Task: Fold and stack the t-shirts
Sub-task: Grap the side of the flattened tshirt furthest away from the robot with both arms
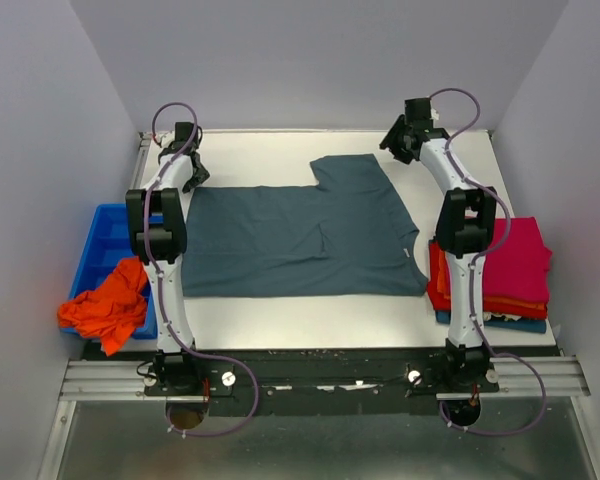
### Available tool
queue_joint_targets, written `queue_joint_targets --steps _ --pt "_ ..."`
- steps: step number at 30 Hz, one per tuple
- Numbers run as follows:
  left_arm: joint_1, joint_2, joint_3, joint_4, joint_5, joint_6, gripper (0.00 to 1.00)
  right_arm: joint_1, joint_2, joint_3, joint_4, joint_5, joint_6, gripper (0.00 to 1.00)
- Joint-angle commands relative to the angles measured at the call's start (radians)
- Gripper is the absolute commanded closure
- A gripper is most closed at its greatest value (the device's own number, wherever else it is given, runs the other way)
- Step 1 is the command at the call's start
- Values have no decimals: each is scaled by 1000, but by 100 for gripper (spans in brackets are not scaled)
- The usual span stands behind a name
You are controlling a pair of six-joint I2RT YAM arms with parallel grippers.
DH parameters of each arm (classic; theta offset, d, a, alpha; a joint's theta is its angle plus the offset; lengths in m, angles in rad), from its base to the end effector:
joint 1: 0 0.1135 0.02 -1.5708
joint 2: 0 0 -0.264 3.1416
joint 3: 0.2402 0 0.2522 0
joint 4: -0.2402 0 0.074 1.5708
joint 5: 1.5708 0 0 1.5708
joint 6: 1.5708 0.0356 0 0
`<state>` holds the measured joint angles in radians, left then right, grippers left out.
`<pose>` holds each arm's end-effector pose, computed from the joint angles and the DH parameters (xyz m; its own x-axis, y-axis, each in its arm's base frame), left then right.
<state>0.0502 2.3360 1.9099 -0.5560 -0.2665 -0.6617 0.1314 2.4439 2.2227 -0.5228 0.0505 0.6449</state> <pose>0.5098 0.0350 0.1672 -0.5358 -0.6204 -0.5727 -0.6638 0.7287 -0.1684 0.5505 0.0709 0.2137 -0.5931 0.5272 -0.6085 0.3284 0.8485 0.4150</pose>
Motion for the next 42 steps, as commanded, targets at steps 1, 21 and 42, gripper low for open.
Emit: queue_joint_targets --steps 1,21,42 --pt "-10 -21 -98 -22 76 -26 51 -10 35 32 -16 -12 21 40" --pt "-29 -20 -146 5 133 -6 79 -46 155 94 27 -158 118 42" --pt "-29 -156 -374 245 191 2 100 -47 204 153 -28 -230 110 46"
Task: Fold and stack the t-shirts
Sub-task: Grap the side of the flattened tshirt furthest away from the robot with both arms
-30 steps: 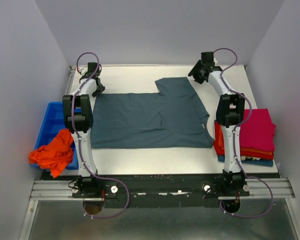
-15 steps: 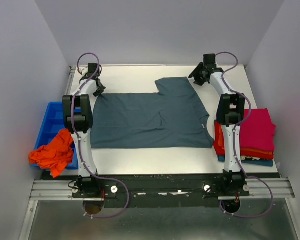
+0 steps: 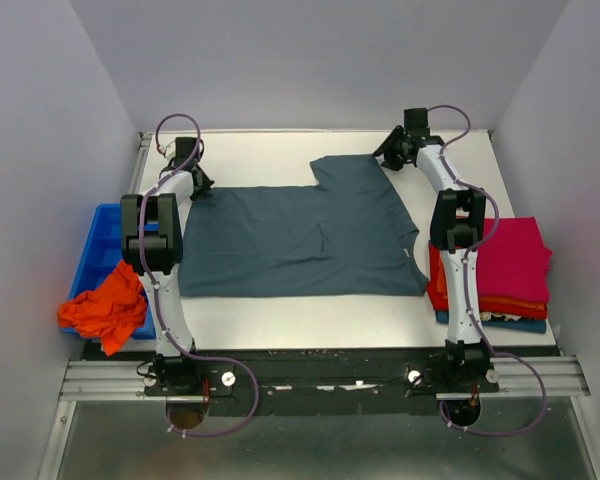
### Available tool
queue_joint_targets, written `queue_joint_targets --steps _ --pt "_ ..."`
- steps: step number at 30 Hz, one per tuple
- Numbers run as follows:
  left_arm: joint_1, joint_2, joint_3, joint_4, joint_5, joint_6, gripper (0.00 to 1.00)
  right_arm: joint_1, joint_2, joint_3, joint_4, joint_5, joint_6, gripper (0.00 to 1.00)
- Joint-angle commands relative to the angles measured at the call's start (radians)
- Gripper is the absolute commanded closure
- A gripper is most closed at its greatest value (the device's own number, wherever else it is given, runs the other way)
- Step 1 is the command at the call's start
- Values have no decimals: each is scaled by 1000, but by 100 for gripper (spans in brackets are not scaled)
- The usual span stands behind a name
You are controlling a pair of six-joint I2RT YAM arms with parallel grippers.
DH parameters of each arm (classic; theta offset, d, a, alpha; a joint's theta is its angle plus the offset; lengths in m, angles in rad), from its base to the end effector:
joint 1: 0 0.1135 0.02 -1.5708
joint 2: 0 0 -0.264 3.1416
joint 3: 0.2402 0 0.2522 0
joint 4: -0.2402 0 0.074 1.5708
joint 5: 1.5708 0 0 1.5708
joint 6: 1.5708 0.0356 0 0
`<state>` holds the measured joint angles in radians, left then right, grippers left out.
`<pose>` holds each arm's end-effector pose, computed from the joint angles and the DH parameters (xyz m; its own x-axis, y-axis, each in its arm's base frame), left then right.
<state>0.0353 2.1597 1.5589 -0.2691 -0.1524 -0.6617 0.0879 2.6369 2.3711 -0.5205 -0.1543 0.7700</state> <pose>0.4725 0.0221 0.1606 -0.5210 -0.6261 -0.5801 -0.5740 0.7600 -0.3047 0.5776 0.0564 0.1574 -0.6418 0.6340 -0.4315 0.3509 0.7431 0.5699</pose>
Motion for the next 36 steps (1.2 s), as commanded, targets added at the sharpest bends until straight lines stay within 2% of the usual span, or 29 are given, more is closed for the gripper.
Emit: queue_joint_targets --steps 1,6,10,13,23,26,30,32,33,36 --pt "-14 20 -23 -41 80 4 100 -4 11 8 -39 -22 -18 46" --pt "-14 26 -22 -36 99 7 100 0 6 18 -124 -5 -61 47" --pt "-8 26 -22 -30 114 7 100 9 -32 -46 -110 7 -74 49" --pt "-2 26 -26 -28 117 1 100 16 -25 -32 -113 -8 -77 54" --pt "44 -3 -80 44 194 -18 100 30 -26 -24 -125 -19 -94 60" --pt "52 -21 -92 47 185 -13 100 29 -31 -39 -116 -21 -92 67" --pt "57 -37 -89 42 174 4 100 30 -46 -55 -102 -17 -98 83" --pt "57 -34 -83 50 217 16 100 30 -57 -55 -96 -24 -113 97" --pt "57 -32 -79 44 220 19 100 29 -57 -40 -107 -22 -121 99" --pt "57 -40 -91 51 209 19 100 30 -78 -35 -122 12 -149 99"
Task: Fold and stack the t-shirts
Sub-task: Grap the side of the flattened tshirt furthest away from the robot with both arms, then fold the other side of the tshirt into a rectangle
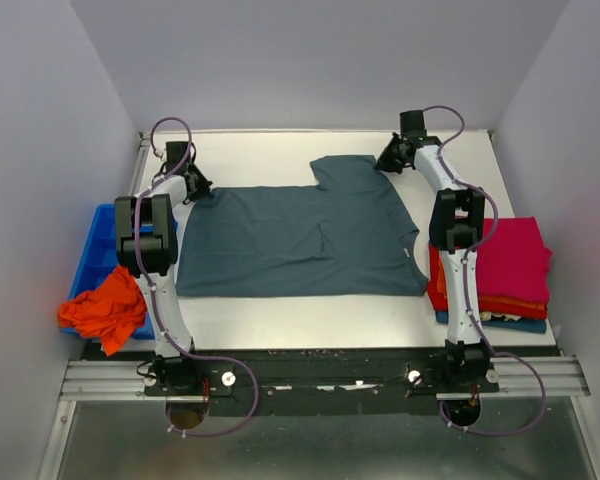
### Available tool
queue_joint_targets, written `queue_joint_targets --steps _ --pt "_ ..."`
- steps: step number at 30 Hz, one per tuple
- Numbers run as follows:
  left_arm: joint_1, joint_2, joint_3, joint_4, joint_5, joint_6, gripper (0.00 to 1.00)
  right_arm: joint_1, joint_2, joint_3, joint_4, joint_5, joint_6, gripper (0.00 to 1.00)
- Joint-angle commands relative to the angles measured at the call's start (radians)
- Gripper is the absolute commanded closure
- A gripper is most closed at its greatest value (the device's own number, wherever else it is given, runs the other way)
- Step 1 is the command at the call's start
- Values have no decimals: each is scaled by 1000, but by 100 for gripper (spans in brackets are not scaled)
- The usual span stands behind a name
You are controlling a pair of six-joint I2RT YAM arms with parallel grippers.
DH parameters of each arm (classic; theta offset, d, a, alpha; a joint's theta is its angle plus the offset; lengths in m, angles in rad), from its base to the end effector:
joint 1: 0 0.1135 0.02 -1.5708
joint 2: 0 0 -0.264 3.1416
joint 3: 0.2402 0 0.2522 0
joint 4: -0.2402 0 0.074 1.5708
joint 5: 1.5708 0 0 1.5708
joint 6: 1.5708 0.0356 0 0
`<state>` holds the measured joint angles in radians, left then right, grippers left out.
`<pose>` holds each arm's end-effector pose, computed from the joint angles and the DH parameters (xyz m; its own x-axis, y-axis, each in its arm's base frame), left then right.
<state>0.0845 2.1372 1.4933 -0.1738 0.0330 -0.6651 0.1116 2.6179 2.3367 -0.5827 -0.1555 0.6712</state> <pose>0.4670 0.0384 0.1573 -0.5338 -0.6642 -0.5233 -0.4973 0.7471 -0.4410 0.5673 0.0691 0.1522 -0.7223 0.5373 -0.4354 0.3055 0.8127 0.4961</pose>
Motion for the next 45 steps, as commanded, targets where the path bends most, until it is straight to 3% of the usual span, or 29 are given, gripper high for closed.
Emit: queue_joint_targets --steps 1,19,31,45 --pt "8 -19 -24 -46 16 25 100 7 -73 -11 -59 28 -62 99" --pt "8 -89 8 -128 -145 124 100 5 -341 -270 -9 30 -133 99" --pt "0 -212 -100 -39 -194 151 100 3 -528 -491 38 34 -128 99" --pt "-20 -307 -185 49 -220 151 100 -38 -686 -609 47 7 -128 99"
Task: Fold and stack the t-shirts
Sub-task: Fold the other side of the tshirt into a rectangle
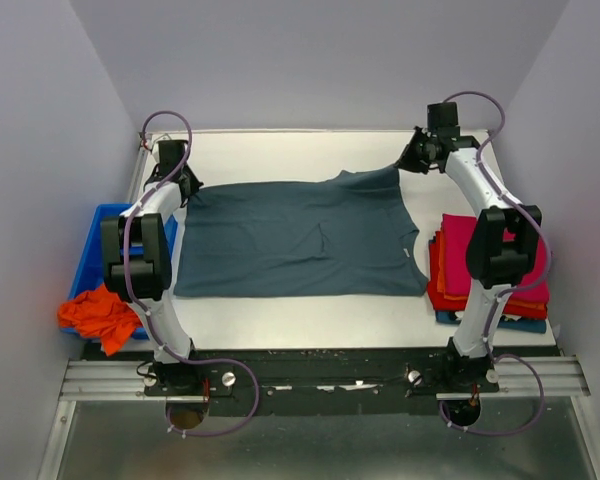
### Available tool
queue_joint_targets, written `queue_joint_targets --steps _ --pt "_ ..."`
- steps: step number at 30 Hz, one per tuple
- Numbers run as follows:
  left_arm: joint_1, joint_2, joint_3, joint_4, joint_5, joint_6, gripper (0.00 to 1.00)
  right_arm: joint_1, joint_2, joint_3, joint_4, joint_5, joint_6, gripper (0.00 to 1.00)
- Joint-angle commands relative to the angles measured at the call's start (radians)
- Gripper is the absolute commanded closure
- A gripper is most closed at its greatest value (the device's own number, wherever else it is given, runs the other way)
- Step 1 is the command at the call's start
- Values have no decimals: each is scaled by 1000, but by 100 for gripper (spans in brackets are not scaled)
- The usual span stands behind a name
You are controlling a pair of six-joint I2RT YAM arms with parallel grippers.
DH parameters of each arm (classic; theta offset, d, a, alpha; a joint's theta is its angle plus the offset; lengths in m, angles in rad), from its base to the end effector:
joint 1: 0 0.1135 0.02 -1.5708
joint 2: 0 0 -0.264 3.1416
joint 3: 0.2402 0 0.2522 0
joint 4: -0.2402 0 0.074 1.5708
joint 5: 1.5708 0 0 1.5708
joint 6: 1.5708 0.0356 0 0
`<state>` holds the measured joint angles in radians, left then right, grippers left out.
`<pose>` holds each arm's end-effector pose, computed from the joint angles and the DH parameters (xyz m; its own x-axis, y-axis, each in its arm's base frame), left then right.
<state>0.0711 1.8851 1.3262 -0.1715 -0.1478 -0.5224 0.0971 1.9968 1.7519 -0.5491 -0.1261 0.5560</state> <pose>0.4210 0.0352 0.2127 -0.4871 -0.5295 -0.6946 -0.4878 0.8246 -0.2865 0.4553 0.0488 0.2748 -0.7000 0.4579 -0.5481 0.2184 0.8679 0.4462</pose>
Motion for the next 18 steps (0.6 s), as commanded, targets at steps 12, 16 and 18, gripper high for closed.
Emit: queue_joint_targets --steps 12,16,18 --pt "-10 -133 -68 70 -78 -2 100 -33 -121 -63 5 -75 -10 99" --pt "-10 -158 -113 84 -76 -13 100 -31 -159 -120 8 -67 -2 99" --pt "-10 -187 -157 115 -75 -25 100 -31 -184 -149 8 -61 2 99"
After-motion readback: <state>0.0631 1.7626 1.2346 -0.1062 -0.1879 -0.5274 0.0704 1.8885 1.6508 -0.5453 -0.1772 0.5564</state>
